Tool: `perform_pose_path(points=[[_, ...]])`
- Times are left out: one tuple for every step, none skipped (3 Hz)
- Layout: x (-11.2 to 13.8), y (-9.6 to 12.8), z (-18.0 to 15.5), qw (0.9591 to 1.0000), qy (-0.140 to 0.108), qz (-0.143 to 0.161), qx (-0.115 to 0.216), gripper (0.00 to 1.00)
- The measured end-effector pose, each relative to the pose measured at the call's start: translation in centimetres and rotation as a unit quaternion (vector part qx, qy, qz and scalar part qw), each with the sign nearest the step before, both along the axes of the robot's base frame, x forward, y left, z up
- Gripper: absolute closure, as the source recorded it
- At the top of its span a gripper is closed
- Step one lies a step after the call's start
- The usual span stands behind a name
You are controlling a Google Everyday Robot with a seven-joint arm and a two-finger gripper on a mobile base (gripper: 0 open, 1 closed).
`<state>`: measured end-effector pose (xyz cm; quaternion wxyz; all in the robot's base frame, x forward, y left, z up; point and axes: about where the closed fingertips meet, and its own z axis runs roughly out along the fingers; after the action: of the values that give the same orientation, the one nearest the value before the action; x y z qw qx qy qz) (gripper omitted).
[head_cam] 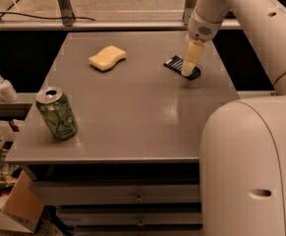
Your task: Move rxbar blueberry near sponge
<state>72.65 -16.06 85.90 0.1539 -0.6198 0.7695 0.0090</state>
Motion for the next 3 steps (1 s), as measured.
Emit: perform_pose_path(points=[[0.0, -0.1, 0.0, 1.0, 0.0, 0.0, 0.0, 0.0], [-0.3, -0.8, -1.0, 0.9999, 0.009, -0.004, -0.006, 0.0], [-0.4, -1.4, -2.2, 0.9997, 0.018, -0.009, -0.012, 0.0]])
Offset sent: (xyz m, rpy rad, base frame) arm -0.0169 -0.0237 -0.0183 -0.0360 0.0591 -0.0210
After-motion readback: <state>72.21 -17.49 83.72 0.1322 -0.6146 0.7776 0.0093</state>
